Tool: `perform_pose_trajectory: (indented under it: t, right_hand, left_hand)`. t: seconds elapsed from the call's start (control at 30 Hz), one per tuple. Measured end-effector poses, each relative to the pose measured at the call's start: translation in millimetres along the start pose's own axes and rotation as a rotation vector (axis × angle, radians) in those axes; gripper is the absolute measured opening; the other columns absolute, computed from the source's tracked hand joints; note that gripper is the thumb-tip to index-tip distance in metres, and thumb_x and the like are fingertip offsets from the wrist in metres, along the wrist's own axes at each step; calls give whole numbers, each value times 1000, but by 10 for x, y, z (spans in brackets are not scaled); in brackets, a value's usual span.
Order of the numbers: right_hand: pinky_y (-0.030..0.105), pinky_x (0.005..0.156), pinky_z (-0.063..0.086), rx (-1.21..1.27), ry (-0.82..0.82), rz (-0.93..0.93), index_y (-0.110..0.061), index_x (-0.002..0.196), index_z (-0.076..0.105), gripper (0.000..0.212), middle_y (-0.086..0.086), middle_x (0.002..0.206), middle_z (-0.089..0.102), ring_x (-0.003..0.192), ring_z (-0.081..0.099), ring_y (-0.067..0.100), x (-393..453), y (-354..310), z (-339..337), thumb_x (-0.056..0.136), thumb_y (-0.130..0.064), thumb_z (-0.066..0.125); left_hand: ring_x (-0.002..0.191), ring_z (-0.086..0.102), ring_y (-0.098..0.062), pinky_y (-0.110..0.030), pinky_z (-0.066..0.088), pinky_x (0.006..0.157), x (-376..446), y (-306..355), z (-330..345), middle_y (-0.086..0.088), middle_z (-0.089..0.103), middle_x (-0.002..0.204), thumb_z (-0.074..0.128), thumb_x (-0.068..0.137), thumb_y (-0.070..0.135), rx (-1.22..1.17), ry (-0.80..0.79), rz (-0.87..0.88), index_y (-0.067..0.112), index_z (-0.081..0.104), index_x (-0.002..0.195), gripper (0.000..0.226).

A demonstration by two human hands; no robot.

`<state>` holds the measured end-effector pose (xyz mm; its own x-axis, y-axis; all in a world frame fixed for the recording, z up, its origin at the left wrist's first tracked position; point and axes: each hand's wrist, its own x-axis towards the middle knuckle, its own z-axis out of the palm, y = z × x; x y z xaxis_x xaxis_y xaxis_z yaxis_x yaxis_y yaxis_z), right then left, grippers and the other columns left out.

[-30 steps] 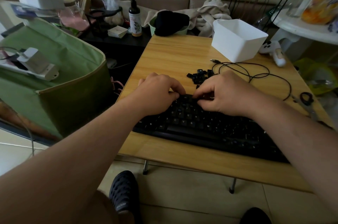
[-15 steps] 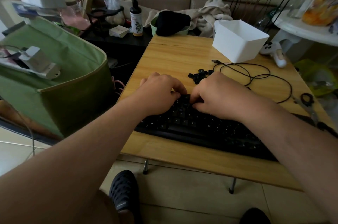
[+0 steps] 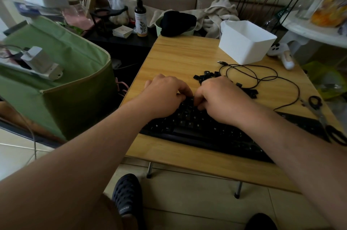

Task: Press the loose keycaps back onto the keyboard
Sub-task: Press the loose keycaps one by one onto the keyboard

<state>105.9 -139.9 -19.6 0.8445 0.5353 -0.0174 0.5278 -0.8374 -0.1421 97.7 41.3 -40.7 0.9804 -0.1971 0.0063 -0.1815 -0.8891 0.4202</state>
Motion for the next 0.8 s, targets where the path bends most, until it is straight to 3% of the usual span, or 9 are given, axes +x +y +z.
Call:
perform_pose_trajectory:
  t: [0.23,0.37,0.5,0.63,0.8]
  right_hand:
    - [24,73,48,85,7,12,-27,93,79,38,-17,78,52,84,57,10,-47,0,54,86,7,66]
    - [15,67,40,104,-2,6,-28,97,80,40,-19,77,51,81,54,5,-41,43,73,87,8,65]
    - [17,74,42,188,62,85,-33,97,80,19,-16,90,68,87,61,5,-26,119,-16,92,-16,75]
    - [15,63,39,307,176,174,-33,82,75,9,-18,81,66,78,58,-4,-16,186,-38,85,-32,83]
    - [21,59,38,258,117,199,-29,78,71,18,-14,80,62,80,58,5,-1,145,78,80,-36,87]
  left_hand:
    - [134,40,-25,-48,32,107,-5,27,10,13,64,127,54,104,31,16,2,-3,49,69,119,27]
    - [134,41,-24,-49,32,107,-7,20,13,14,64,129,55,104,32,19,3,1,52,68,118,28]
    - [132,42,-22,-50,36,111,-15,19,-38,14,61,117,57,103,35,3,4,-16,52,69,117,25]
    - [127,44,-20,-49,37,111,4,18,-54,24,42,90,58,103,38,-6,-8,-30,52,69,115,22]
    - [128,46,-19,-48,33,109,71,-3,-26,21,61,108,54,102,47,19,18,-8,52,68,114,19]
